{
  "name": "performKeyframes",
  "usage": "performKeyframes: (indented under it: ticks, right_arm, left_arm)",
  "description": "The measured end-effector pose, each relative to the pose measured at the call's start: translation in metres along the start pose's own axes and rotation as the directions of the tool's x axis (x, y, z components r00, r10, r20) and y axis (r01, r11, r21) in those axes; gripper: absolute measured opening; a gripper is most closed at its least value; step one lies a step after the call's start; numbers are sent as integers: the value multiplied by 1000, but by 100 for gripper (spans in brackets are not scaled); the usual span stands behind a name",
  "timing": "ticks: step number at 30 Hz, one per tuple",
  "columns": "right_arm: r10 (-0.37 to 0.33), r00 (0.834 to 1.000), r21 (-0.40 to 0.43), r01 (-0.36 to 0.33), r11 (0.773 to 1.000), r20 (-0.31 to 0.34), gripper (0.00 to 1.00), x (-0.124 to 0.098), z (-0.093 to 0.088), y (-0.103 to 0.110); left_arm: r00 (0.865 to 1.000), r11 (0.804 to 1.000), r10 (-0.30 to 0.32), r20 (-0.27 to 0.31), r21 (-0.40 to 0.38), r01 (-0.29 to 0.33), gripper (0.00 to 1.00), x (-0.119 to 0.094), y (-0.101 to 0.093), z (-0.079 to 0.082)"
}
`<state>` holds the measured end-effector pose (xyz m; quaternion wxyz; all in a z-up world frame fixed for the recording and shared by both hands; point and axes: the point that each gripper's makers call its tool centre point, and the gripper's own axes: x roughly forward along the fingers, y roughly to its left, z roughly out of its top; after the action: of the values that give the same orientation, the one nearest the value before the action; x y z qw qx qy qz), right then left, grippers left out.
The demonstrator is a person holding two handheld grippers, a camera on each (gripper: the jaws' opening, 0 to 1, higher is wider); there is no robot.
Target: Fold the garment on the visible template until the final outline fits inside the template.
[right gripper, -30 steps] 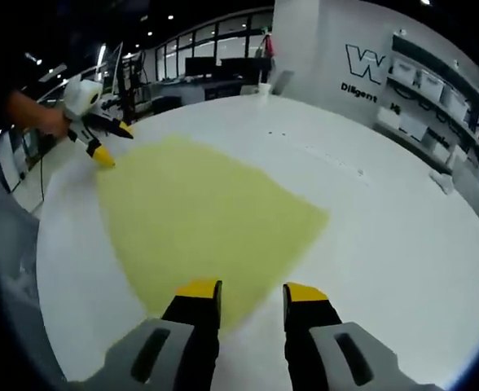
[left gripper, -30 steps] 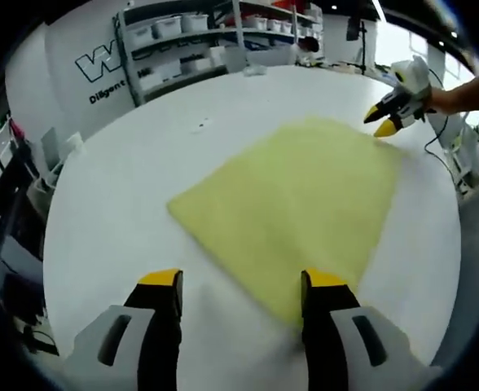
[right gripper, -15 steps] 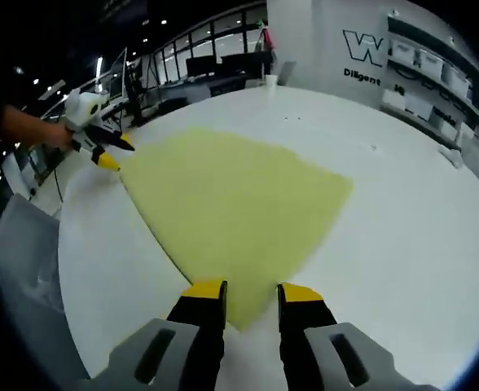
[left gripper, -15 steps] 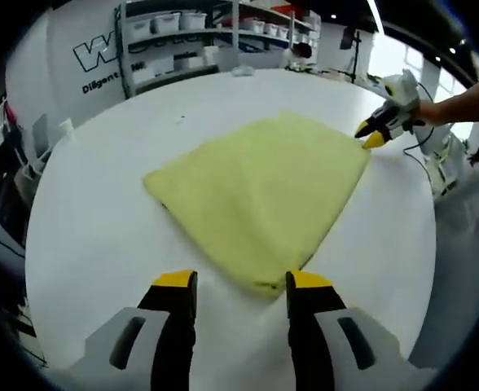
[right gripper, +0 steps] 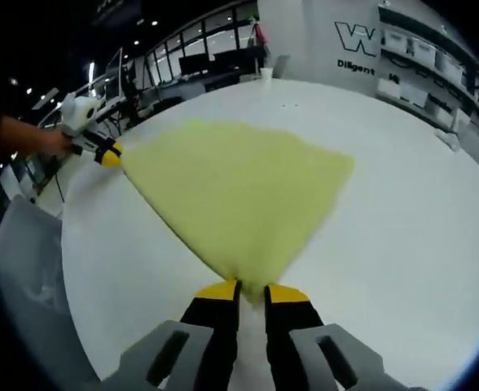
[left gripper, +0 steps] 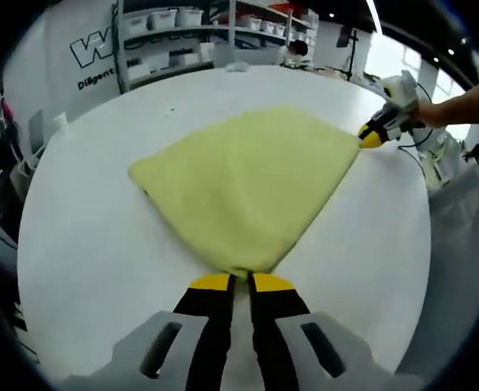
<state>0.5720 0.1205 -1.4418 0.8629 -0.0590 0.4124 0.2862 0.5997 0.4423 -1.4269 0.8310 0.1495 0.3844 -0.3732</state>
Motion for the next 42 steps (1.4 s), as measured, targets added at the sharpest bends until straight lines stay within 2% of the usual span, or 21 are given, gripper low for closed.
performKeyframes:
  ticks: [1,4,8,11,12,14,15,17,19,20,21,23,25,26,28,29,31,33,35,38,42]
  right_arm:
    - [-1,1000,2,1,1000,2,0,1,1,-1]
    - [-21,1000,-72,21,997,-6,0,-1,1,-3]
    - [-26,1000,-83,24,996,-14,0,-4,1,-4]
    - [-39,999,-111,36,993,-26,0,-5,-2,-5]
    - [-34,999,-117,31,993,-19,0,-7,-2,-3]
    - [-32,999,-130,30,991,-8,0,-10,-1,-2]
    - [-48,999,-184,49,982,7,1,-13,2,-3]
    - [-48,998,-206,54,977,32,6,-15,3,0]
    - [-56,998,-214,63,975,37,14,-16,4,1]
    - [-69,996,-237,80,968,53,16,-18,7,1]
    - [-79,994,-268,97,959,77,19,-18,12,0]
    - [-59,995,-271,81,959,86,19,-17,14,7]
    - [-11,996,-270,34,962,87,16,-12,14,18]
    - [-9,998,-273,24,962,56,15,-8,9,22]
    - [-15,1000,-276,22,961,28,16,-4,4,24]
    - [-4,1000,-249,8,968,15,16,-1,1,26]
    - [5,1000,-166,-8,986,-18,17,-1,-6,29]
    - [4,1000,-199,-1,980,15,15,-7,0,31]
    - [3,999,-198,5,980,37,15,-12,6,32]
    - [-7,996,-160,22,987,91,18,-20,15,31]
    - [-38,990,-159,60,985,136,26,-26,22,27]
  left_arm:
    - [1000,1000,-1,-3,1,1,6,-1,0,-1]
    - [1000,998,-2,-19,68,3,4,-6,3,-4]
    - [999,987,-14,-33,160,19,4,-11,4,-9]
    - [992,966,30,-123,260,3,2,-14,9,-28]
    - [992,965,40,-122,264,-6,3,-13,10,-29]
    - [996,980,43,-76,196,-27,5,-16,9,-24]
    - [998,985,45,-47,168,-36,9,-17,9,-20]
    - [997,988,73,-21,141,-69,21,-19,12,-14]
    - [996,982,93,5,166,-93,29,-18,11,-5]
    - [993,971,113,42,205,-120,30,-18,12,5]
    - [991,966,122,60,223,-133,29,-17,11,10]
    - [991,964,110,81,233,-126,23,-14,1,18]
    - [995,971,74,67,225,-87,20,-5,-12,19]
    - [996,971,65,59,228,-77,20,-1,-15,18]
    - [995,966,101,-2,238,-97,24,9,-8,5]
    - [992,970,125,-31,214,-115,25,10,-4,-2]
    - [993,981,121,-6,155,-118,27,12,-2,-1]
    - [994,991,108,5,79,-108,30,8,-3,-1]
    - [993,991,112,24,76,-114,31,-1,-4,2]
    - [987,988,135,90,64,-141,31,-13,-5,9]
    - [976,985,172,132,5,-174,39,-24,-6,10]
